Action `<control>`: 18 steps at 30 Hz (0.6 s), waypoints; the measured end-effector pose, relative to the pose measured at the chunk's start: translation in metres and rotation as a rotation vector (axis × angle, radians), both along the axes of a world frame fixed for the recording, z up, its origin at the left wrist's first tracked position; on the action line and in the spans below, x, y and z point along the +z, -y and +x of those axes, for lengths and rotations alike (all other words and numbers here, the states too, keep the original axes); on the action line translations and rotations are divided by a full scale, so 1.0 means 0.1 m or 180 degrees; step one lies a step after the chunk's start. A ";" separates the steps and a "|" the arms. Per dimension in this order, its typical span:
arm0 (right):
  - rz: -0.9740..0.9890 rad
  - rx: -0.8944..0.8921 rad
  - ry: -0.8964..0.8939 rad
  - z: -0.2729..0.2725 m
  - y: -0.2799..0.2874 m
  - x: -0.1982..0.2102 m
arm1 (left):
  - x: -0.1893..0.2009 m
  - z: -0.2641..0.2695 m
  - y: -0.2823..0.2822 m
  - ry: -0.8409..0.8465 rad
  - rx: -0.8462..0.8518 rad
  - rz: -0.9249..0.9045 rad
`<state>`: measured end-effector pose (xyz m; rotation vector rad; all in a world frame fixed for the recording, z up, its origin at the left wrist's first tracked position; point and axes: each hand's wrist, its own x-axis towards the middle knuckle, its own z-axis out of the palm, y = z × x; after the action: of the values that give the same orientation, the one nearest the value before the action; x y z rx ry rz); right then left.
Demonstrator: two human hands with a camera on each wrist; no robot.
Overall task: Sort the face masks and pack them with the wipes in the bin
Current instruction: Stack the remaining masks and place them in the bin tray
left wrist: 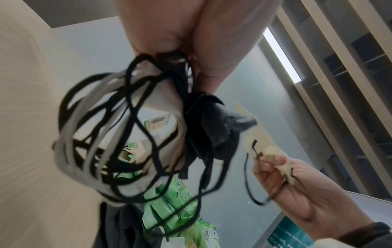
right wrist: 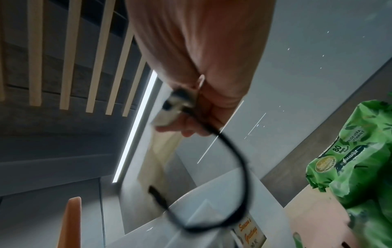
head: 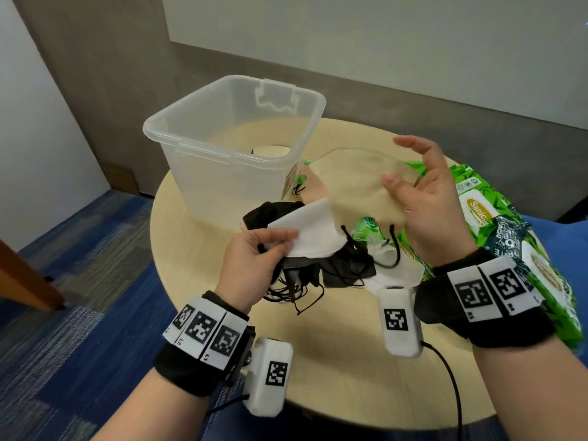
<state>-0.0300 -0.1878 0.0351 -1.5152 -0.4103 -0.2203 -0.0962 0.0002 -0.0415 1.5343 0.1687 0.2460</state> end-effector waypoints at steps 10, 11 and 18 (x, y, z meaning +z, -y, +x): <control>-0.0965 0.0002 -0.0595 -0.08 0.03 -0.08 | 0.11 -0.02 -0.02 0.0336 0.0150 -0.0298; -0.0916 -0.0241 -0.0618 -0.05 0.07 -0.10 | 0.11 -0.02 -0.02 0.0371 0.0156 -0.0316; -0.1333 -0.1460 -0.0068 0.03 0.26 -0.09 | 0.09 -0.01 -0.03 0.0554 0.0164 -0.0406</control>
<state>-0.0269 -0.2143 0.0258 -2.0136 -0.0840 -0.5002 -0.0970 0.0035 -0.0325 1.3761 0.0844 0.4008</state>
